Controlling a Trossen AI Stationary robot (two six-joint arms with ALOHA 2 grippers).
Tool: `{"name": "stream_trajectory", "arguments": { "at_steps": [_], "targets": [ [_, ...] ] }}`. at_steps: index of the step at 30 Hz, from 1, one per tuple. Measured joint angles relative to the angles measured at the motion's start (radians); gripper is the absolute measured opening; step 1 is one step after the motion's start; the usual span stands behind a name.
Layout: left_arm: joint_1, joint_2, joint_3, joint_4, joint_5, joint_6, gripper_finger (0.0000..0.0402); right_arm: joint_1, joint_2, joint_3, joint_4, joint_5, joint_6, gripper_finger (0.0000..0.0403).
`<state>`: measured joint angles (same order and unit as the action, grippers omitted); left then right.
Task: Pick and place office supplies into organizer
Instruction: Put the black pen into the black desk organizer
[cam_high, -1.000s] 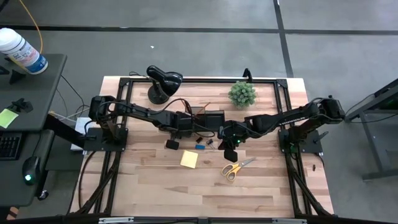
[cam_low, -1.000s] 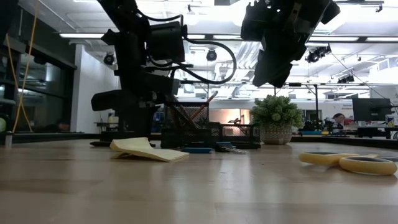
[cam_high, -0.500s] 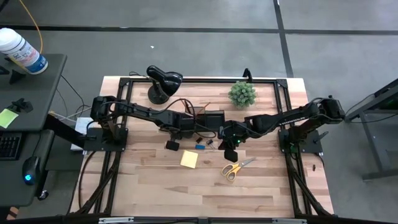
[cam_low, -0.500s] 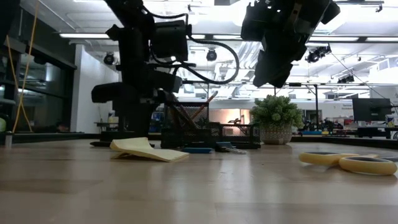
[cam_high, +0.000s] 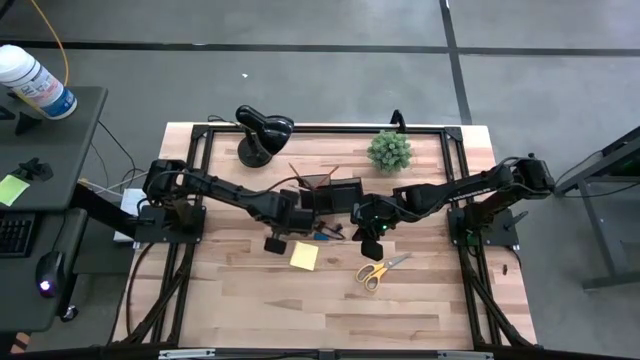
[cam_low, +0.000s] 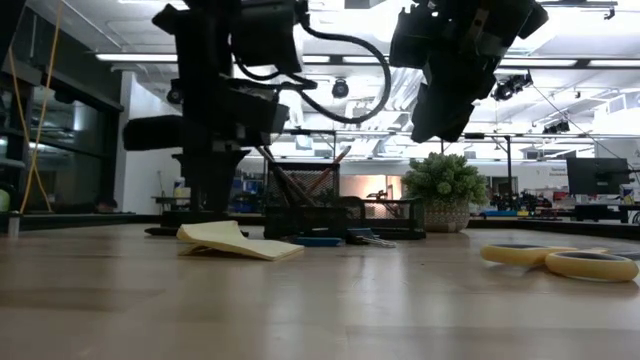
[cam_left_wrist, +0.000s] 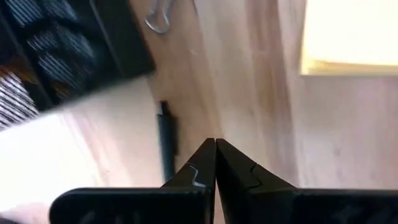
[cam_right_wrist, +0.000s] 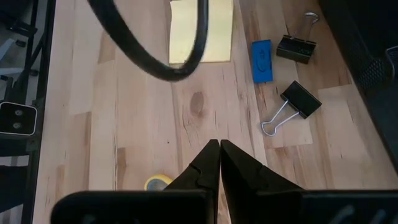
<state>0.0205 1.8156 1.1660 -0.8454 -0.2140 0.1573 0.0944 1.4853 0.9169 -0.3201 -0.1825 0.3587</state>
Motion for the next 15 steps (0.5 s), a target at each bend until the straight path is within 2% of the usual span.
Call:
{"name": "stream_trajectory", "arguments": {
  "at_steps": [7,15],
  "targets": [
    [0.000,-0.002,0.000,-0.094,-0.090,-0.252,0.0002,0.002,0.000,0.000,0.000,0.000,0.000,0.0011],
    [0.028,-0.021,-0.056,0.083,0.077,-0.244,0.0003,0.040,0.000,0.000,-0.002,0.038,0.000,0.0011]
  ]
}}
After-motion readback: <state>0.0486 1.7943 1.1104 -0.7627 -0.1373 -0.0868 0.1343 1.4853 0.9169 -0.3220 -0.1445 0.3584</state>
